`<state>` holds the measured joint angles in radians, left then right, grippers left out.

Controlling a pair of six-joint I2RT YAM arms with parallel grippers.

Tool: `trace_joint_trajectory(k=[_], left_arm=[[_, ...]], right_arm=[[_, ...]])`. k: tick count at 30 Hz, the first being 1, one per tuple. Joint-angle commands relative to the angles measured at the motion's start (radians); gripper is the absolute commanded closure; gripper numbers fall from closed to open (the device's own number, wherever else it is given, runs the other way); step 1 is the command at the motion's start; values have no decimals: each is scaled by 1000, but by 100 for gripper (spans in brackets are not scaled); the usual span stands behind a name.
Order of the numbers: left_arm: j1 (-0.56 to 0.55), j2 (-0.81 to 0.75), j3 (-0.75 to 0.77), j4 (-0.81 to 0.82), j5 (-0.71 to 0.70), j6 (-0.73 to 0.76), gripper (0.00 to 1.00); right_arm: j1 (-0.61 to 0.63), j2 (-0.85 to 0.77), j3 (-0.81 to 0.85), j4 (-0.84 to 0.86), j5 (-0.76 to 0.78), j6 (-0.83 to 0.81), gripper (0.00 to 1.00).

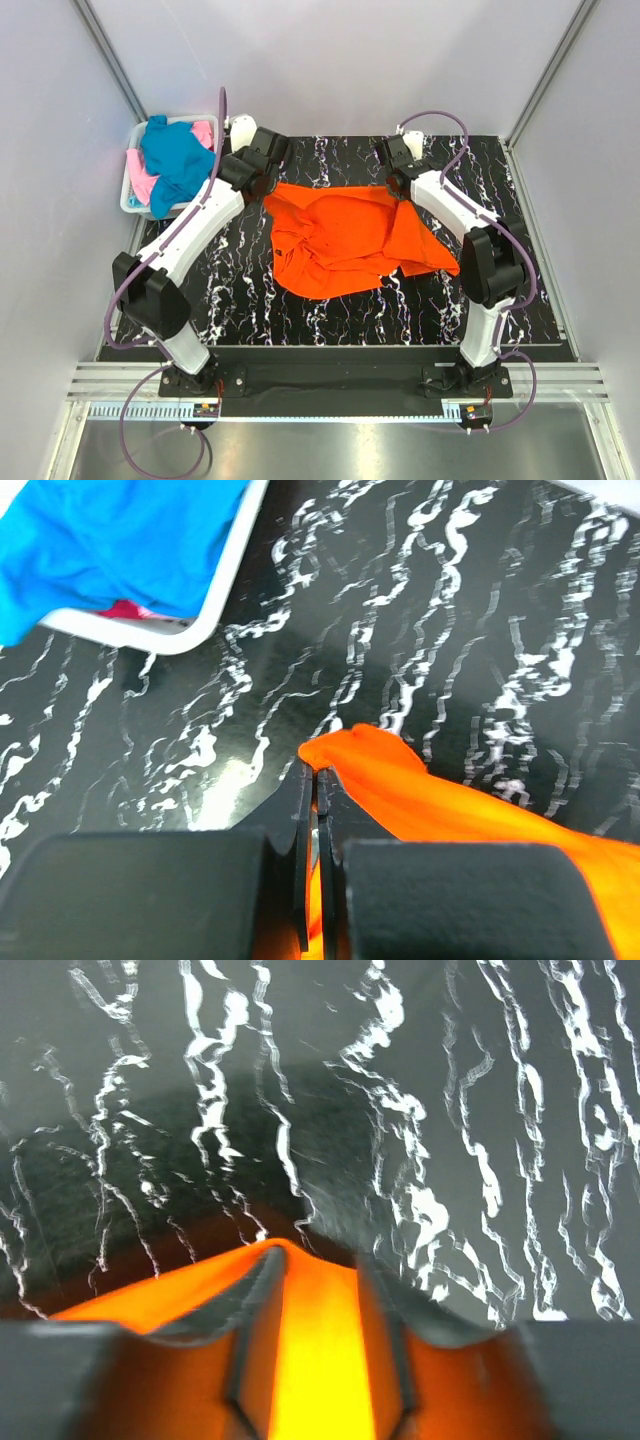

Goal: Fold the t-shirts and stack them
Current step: Flatten the tshirt out

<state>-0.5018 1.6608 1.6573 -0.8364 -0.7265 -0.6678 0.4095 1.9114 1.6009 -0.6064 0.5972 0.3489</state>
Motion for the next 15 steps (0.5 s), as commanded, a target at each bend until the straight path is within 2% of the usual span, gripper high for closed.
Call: trace_joint_trajectory(k=[1,3,7,10,11,15], left_arm=[[12,-71,-25,16,-79,-26,100],[12,-75,-40,17,-71,-26,100],[12,-75,-54,17,-54,-24,100],[11,-64,-62,16,-44,-21,100],[12,-62,-68,17,-41,-21,100],[12,-55,-82,19,-22,-21,100]], right_arm=[[-15,5,37,69,-41,-97,43],[-15,-33,19,80,-14,-64,35],[-15,-155,-114,147,6,-22,34],[-17,-251,-206,154,-81,4,36],[-15,-273,-231,152,-177,5,37],[18,-386,-389,169,-353,53,46]])
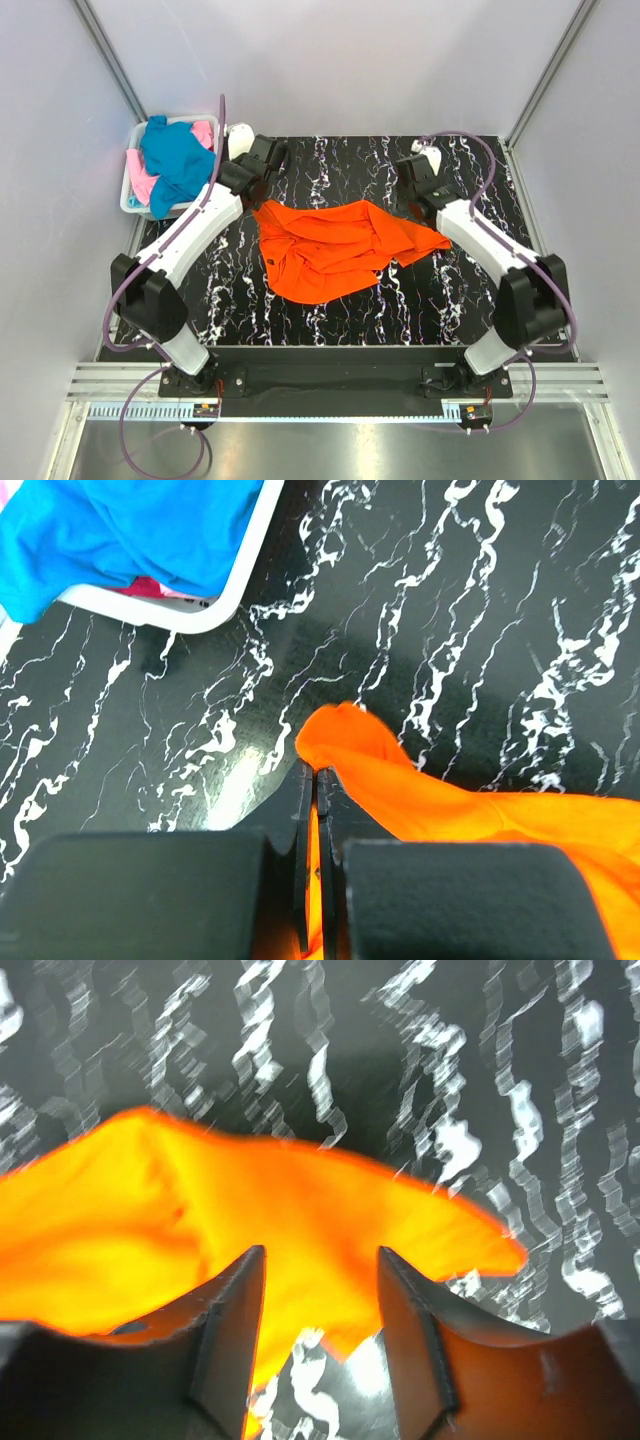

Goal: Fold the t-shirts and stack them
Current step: Flatten the tshirt out

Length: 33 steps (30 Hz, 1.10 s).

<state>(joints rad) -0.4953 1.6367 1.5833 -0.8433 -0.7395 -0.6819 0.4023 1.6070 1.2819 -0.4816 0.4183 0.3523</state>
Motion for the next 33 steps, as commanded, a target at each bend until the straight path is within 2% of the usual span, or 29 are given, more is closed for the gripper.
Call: trace_joint_trajectory(k=[1,5,8,13,20,24,33], left_arm=[[6,-32,-11,26,-5,-5,100],[6,-35,-26,27,12,-7,100],[6,-49,-37,30,28,-5,100],[6,-64,-55,46,84,21,100],[9,-97,-91,75,167,30,100],[9,-120,-100,76,178,33,100],[9,-176,-120,78,161,54,100]], right_arm=[[53,-93,-120,52,-212,57,48],[117,-76,-182,78,-291,103,66],[148,-27,-191,84,-282,119,70],[155,-16,-233,156,-254,125,69],[153,68,-210,179,-230,102,68],[155,135,-191,190,-210,105,68],[153,177,-153,189,-78,90,64]])
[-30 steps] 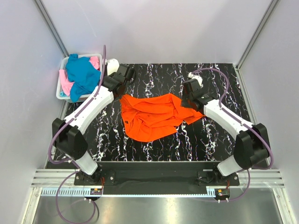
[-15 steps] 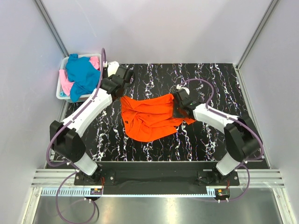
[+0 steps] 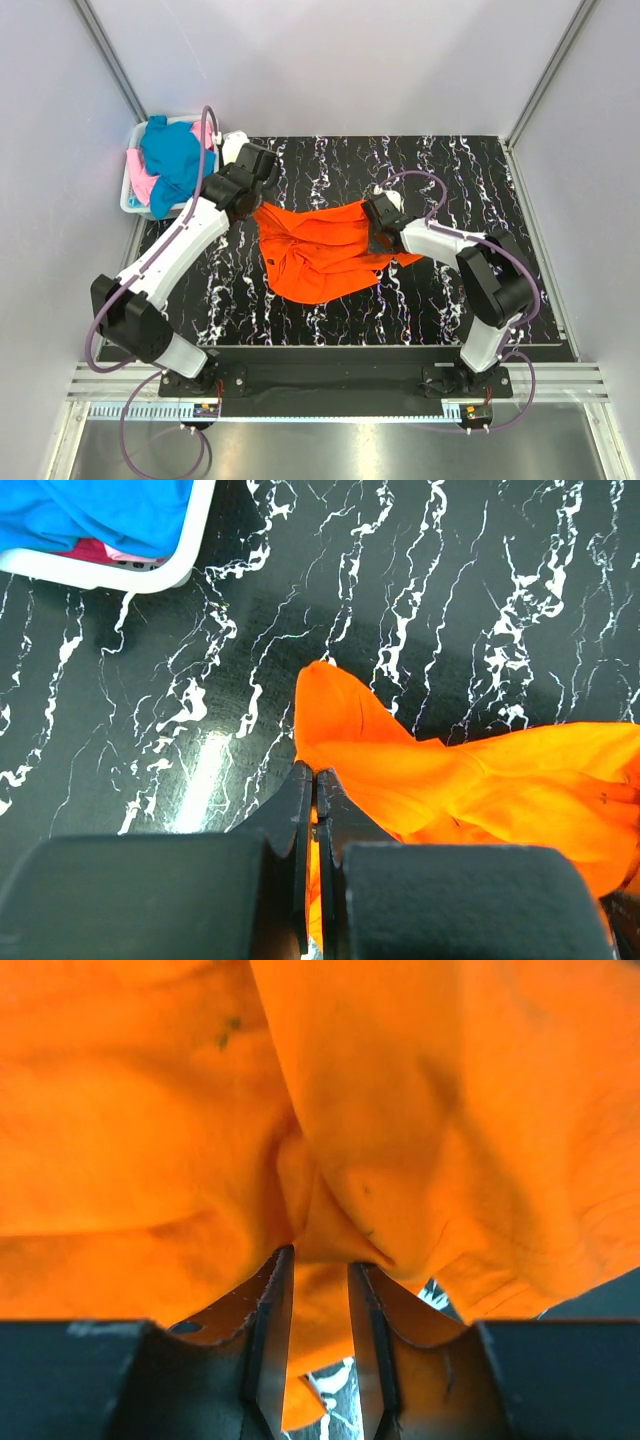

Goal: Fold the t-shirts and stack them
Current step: Flatten the tshirt out

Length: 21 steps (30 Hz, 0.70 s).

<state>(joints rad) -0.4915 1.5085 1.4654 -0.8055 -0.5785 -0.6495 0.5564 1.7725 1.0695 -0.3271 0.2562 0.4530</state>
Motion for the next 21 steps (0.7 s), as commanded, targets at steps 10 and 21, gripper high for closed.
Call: trace_joint_trajectory(k=[10,21], left_arm=[[5,-74,-19,38,2,36,100],[7,-93,-33,40,6,53,100]], right_arm=[[-3,80,132,17,132,-30,64],[-6,163,274,-44,264,-50,100]])
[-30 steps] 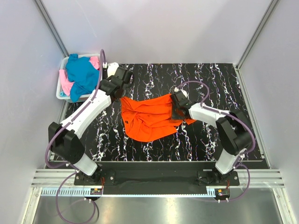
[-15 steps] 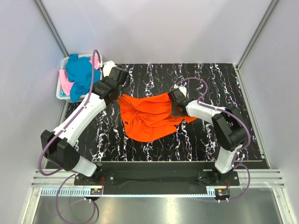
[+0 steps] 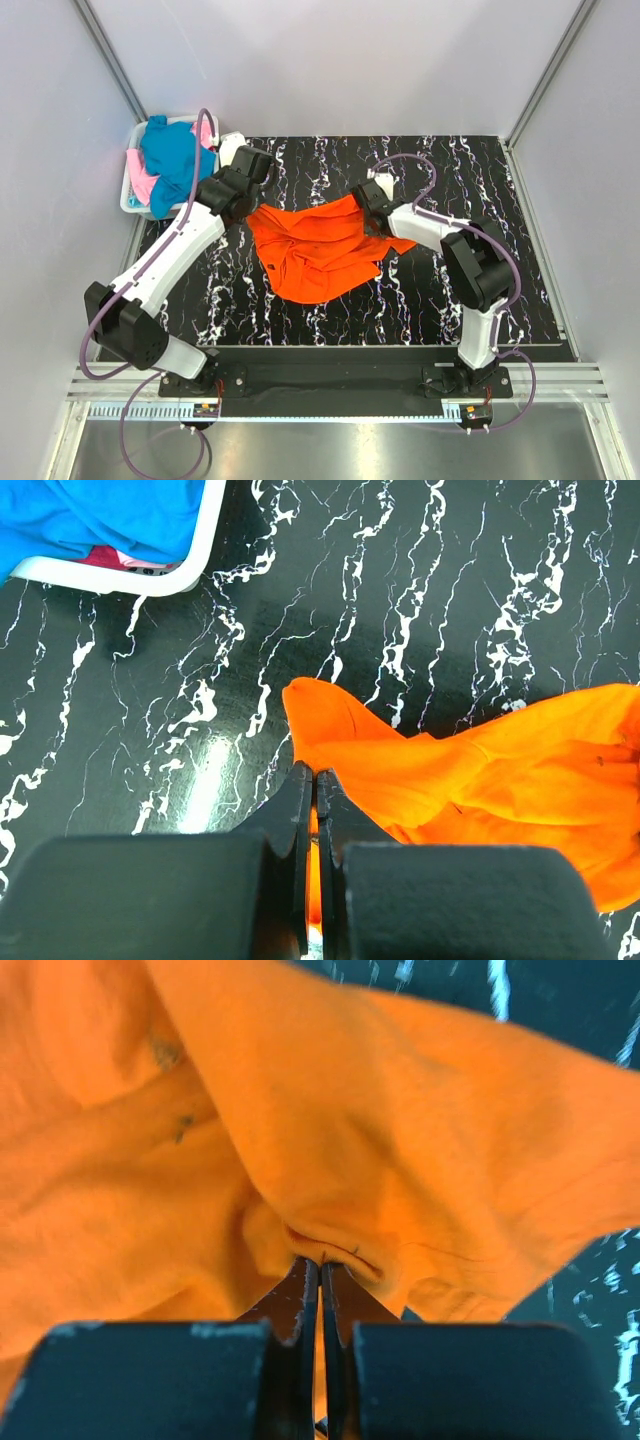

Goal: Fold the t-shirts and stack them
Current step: Flatten the tshirt out

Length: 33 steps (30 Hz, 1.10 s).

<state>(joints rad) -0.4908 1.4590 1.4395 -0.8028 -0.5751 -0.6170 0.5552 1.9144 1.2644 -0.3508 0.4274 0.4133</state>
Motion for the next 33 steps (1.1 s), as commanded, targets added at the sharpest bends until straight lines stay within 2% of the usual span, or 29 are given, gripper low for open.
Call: trace_joint_trajectory(k=[1,4,10,17,24,27,33], left_arm=[[6,-43,-10,37,1,22,100],[6,-49,-14,37,4,28,100],[6,-91,-10,36,18,56,100],[6,-206,2,25,26,111,100],[6,-310,73,-33,43,140,100],[6,-370,101,-44,69,158,100],[6,-459,183,-42,159,230,100]], right_arm=[[-3,26,90,-31,111,-8,100],[-5,12,105,-66,148,5,100],[-5,-127,81,-134,220,21,100],[-3,-375,58,-238,270,-2,100],[-1,-577,90,-419,306,-7,100],[2,-733,78,-453,309,-5,100],[5,-920,115,-499,272,-50,100]])
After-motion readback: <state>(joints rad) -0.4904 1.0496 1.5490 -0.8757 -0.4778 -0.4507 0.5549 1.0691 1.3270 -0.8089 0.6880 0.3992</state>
